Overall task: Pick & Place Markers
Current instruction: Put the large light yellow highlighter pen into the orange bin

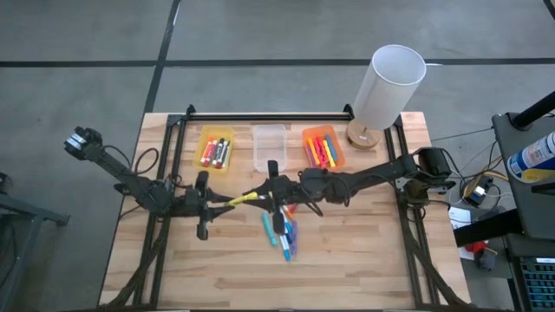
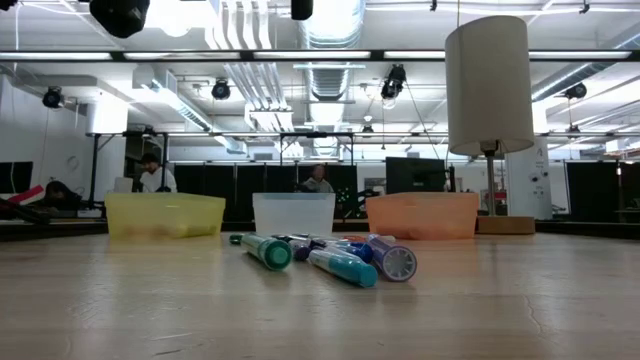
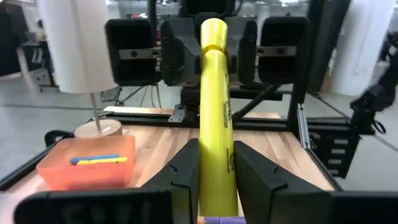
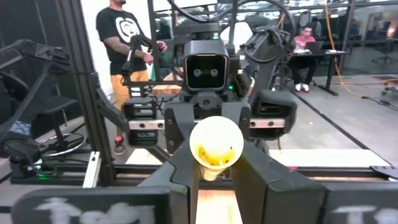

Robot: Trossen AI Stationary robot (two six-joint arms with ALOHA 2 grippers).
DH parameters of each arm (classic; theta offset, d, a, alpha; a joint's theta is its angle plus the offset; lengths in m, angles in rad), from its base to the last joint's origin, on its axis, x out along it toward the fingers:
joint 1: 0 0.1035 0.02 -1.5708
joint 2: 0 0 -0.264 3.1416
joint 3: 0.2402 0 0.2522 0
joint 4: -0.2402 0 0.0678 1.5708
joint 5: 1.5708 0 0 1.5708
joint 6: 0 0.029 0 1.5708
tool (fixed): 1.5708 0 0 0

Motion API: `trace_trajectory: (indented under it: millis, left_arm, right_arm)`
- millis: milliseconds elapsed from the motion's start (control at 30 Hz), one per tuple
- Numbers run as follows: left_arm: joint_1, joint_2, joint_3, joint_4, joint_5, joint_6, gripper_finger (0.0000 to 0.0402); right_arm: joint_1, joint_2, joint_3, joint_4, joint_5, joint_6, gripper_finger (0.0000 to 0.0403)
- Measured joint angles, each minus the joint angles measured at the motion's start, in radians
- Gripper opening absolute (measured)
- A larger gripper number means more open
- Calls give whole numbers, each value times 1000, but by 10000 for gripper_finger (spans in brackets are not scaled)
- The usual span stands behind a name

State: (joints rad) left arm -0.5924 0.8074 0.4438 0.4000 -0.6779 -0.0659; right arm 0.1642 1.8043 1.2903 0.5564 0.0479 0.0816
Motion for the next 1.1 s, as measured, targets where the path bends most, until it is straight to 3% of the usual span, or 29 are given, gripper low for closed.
trace_trajectory:
  millis: [100, 467, 1100]
  left_arm:
    - [0, 0, -1, -2, -47, -41, 100]
    - [1, 0, -6, -35, -72, -82, 184]
    - [0, 1, -7, -190, -72, -186, 190]
  right_arm:
    - [-2, 0, 2, -1, 5, 0, 64]
    - [-14, 0, 7, -24, 2, 24, 64]
    - [-66, -22, 8, -28, 6, 77, 63]
